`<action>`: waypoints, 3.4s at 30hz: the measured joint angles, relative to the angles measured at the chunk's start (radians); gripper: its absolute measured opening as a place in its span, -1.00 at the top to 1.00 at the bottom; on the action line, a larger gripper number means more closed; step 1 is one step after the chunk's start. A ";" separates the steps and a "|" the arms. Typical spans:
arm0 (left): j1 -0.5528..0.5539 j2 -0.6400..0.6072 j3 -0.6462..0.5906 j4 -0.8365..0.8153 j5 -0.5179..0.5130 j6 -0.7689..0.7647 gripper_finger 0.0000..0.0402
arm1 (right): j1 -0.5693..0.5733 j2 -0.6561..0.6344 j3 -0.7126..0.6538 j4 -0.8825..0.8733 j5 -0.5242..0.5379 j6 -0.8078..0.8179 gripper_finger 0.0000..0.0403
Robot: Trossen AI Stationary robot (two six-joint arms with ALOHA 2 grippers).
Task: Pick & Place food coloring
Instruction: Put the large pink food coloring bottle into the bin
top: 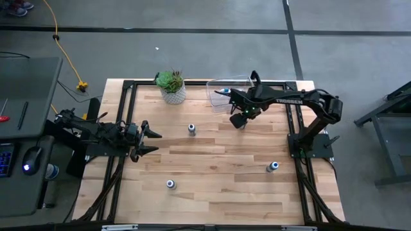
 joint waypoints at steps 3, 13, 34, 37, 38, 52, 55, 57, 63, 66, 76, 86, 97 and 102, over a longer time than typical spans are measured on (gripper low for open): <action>0.000 0.000 0.000 0.000 0.000 0.000 -0.35 | -0.004 0.000 0.000 -0.007 0.001 -0.004 0.03; 0.000 0.000 0.000 0.000 0.000 0.000 -0.35 | -0.004 0.000 0.000 -0.005 0.003 -0.007 0.26; 0.000 0.000 0.000 0.000 0.000 0.000 -0.35 | 0.000 -0.004 0.157 -0.078 -0.081 -0.078 0.50; 0.000 0.000 0.000 0.000 0.000 0.000 -0.35 | 0.006 -0.004 0.247 -0.085 -0.085 -0.113 0.50; 0.000 0.000 0.000 0.000 0.000 0.000 -0.35 | 0.008 -0.004 0.277 -0.084 -0.085 -0.123 0.50; 0.000 0.000 0.000 0.000 0.000 0.000 -0.35 | -0.022 0.016 0.601 -0.045 0.029 -0.195 0.50; 0.000 0.000 0.000 0.000 0.000 0.000 -0.35 | -0.041 0.043 0.651 -0.048 0.041 -0.210 0.50; 0.000 0.000 0.000 0.000 0.000 0.000 -0.35 | -0.055 0.069 0.688 -0.055 0.034 -0.214 0.50; 0.000 0.000 0.000 0.000 0.000 0.000 -0.35 | -0.096 0.184 0.803 -0.093 0.032 -0.255 0.50; 0.000 0.000 0.000 0.000 0.000 0.000 -0.35 | -0.121 0.242 0.846 -0.126 0.044 -0.256 0.50; 0.000 0.000 0.000 0.000 0.000 0.000 -0.35 | -0.190 0.418 0.866 -0.161 0.055 -0.271 0.50; 0.000 0.000 0.000 0.000 0.000 0.000 -0.35 | -0.195 0.537 0.866 -0.117 0.033 -0.297 0.50; 0.000 0.000 0.000 0.000 0.000 0.000 -0.35 | -0.194 0.591 0.866 -0.081 0.010 -0.297 0.50; 0.000 0.000 0.000 0.000 0.000 0.000 -0.35 | -0.205 0.591 0.866 -0.080 0.036 -0.297 0.50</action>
